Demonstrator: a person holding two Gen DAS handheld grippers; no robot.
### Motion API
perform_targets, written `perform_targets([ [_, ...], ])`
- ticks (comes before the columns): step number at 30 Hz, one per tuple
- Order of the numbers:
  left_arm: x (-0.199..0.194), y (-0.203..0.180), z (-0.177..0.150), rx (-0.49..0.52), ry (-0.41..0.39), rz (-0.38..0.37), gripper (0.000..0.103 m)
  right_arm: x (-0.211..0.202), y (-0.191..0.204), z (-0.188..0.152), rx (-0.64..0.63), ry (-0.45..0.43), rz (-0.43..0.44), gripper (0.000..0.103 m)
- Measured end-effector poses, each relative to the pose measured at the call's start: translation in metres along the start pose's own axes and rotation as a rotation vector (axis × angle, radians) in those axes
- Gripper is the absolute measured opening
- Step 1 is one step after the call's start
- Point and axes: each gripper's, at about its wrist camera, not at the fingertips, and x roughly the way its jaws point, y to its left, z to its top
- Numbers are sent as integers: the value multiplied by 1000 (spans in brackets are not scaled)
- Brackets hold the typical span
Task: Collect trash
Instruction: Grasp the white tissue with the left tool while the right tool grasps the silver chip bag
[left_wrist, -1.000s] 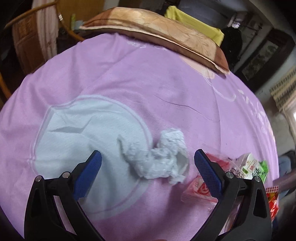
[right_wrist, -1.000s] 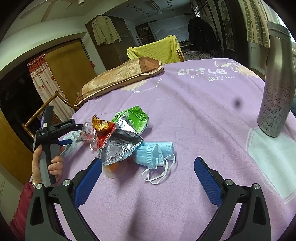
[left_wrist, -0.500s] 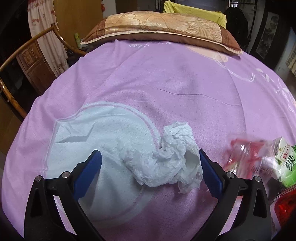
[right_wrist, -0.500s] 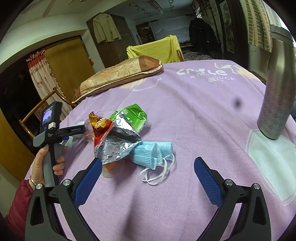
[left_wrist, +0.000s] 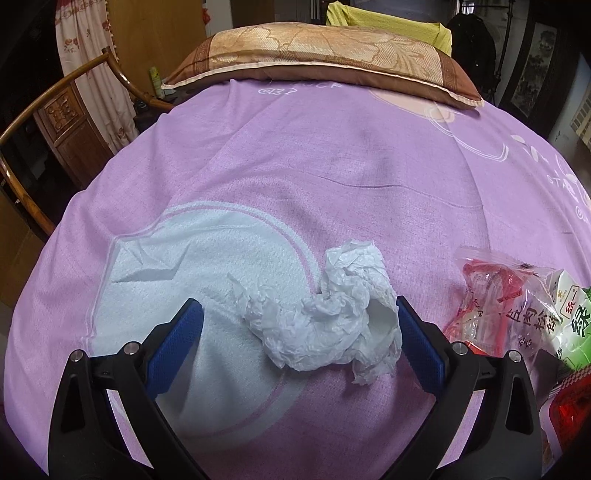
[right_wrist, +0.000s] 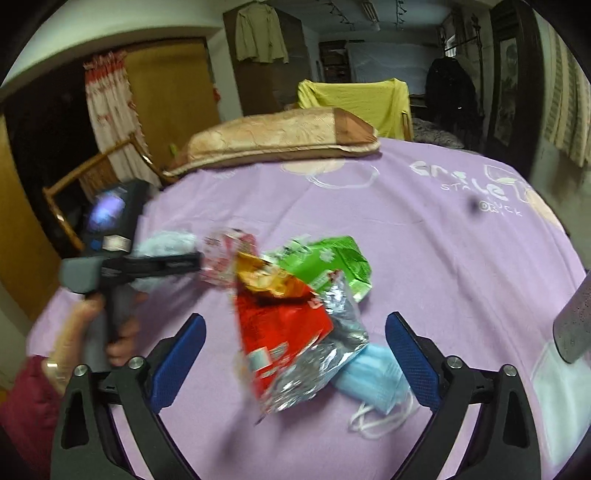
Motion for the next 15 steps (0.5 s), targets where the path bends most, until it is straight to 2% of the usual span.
perform_targets([
  [1,0,0,0,0,0,0,97,8,-1,-3,-9,20,-17,80],
  [2,0,0,0,0,0,0,97,12,-3,-6,-15,39,-9,55],
  [3,0,0,0,1,1,0,97,14,-5,-7,-15,48,19,21],
  [4,0,0,0,3,3,-3,97,13,-8,-7,-8,47,47,7],
  [5,0,0,1,7,7,-9,97,9,-10,-5,8,34,65,3],
  [7,-2,3,1,7,13,-34,97,-11,-19,0,61,-33,114,3],
  [10,-11,5,3,-10,-18,-85,96,-29,-23,3,67,-102,98,3],
  [13,-22,2,3,5,-69,-110,92,-28,-24,-1,76,-85,99,3],
  [15,-24,-2,2,22,-66,-141,86,-23,-23,-3,74,-57,99,3],
])
